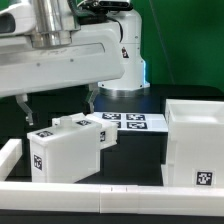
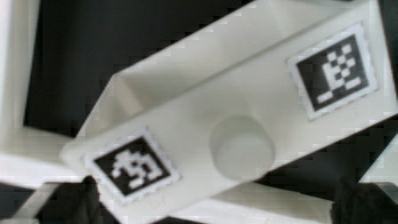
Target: Assemble drawer
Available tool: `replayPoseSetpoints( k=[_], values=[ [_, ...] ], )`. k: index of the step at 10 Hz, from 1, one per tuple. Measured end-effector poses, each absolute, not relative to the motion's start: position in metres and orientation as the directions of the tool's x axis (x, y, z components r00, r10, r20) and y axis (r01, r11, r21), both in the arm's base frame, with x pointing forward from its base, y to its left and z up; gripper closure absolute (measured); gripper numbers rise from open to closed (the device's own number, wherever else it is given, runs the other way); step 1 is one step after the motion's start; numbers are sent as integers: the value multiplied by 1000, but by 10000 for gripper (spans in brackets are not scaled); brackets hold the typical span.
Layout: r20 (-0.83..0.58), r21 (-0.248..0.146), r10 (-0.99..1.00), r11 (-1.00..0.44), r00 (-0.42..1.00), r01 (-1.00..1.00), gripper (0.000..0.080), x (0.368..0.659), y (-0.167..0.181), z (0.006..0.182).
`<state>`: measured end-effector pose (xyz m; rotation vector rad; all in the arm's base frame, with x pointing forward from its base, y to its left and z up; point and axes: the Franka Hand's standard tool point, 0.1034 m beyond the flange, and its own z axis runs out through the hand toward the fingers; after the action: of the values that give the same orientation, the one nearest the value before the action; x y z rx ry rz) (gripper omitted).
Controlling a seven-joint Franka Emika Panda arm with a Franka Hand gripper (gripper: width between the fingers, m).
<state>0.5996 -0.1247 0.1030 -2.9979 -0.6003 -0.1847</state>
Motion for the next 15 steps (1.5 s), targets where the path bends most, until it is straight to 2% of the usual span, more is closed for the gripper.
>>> replayPoseSetpoints(
  k=[3, 4, 5, 6, 9, 10, 11, 12, 13, 14, 15],
  values=[
    [135, -53, 391, -915, 910, 401, 150, 599, -125, 102],
    [138, -45, 411, -906, 901, 420, 150, 599, -125, 101],
    [154, -5, 479, -874, 864, 485, 150, 598, -127, 97],
    [158, 19, 528, -847, 834, 532, 150, 596, -129, 94],
    [156, 20, 543, -837, 825, 547, 150, 594, -131, 92],
    [156, 20, 543, -837, 825, 547, 273, 594, -131, 92],
    [156, 20, 543, -837, 826, 546, 273, 594, -131, 92],
    [156, 20, 543, -837, 826, 546, 407, 594, -131, 92],
    [156, 20, 543, -837, 826, 546, 591, 594, -131, 92],
    [156, 20, 543, -837, 825, 546, 639, 594, -131, 92],
    [156, 20, 543, -837, 825, 546, 639, 594, -131, 92]
  ],
)
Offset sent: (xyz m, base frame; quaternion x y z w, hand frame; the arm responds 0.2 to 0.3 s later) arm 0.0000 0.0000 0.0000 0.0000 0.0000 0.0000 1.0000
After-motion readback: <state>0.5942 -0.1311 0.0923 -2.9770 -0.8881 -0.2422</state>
